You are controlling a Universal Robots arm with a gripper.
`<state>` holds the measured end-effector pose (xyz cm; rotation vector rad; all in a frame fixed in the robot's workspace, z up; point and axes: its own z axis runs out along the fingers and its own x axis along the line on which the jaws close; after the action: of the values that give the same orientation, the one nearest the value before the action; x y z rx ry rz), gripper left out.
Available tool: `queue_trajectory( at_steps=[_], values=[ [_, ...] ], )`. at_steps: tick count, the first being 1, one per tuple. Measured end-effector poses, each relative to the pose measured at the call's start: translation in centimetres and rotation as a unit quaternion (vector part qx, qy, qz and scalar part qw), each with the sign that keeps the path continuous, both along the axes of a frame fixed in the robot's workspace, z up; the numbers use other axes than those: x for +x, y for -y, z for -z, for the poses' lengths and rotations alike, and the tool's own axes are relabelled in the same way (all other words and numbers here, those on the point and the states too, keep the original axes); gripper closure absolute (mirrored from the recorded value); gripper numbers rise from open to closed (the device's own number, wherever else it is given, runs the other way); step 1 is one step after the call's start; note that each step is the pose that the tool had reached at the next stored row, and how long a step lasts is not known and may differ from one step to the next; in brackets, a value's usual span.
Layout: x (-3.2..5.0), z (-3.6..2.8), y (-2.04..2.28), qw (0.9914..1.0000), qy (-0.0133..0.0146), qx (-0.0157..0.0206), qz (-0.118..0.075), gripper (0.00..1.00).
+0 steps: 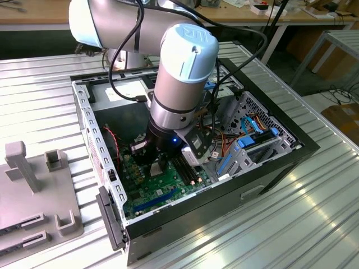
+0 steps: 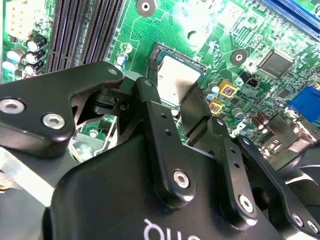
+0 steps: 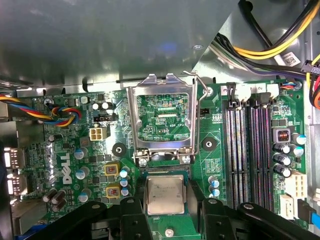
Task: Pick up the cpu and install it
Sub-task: 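Place the cpu into insertion slot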
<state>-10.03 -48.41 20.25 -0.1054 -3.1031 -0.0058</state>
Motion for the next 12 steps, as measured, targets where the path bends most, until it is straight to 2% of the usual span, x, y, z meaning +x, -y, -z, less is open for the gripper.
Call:
queue_trajectory(
  at_steps=[5,7,12],
  values=[
    [0.0,0.15,0.0,1.0,-0.0001,-0.0001,0.0,0.54],
    [0.0,0.19,0.01,1.0,-0.0001,-0.0002,0.0,0.59],
    [0.0,0.23,0.01,1.0,0.0,0.0,0.0,0.59]
  ],
)
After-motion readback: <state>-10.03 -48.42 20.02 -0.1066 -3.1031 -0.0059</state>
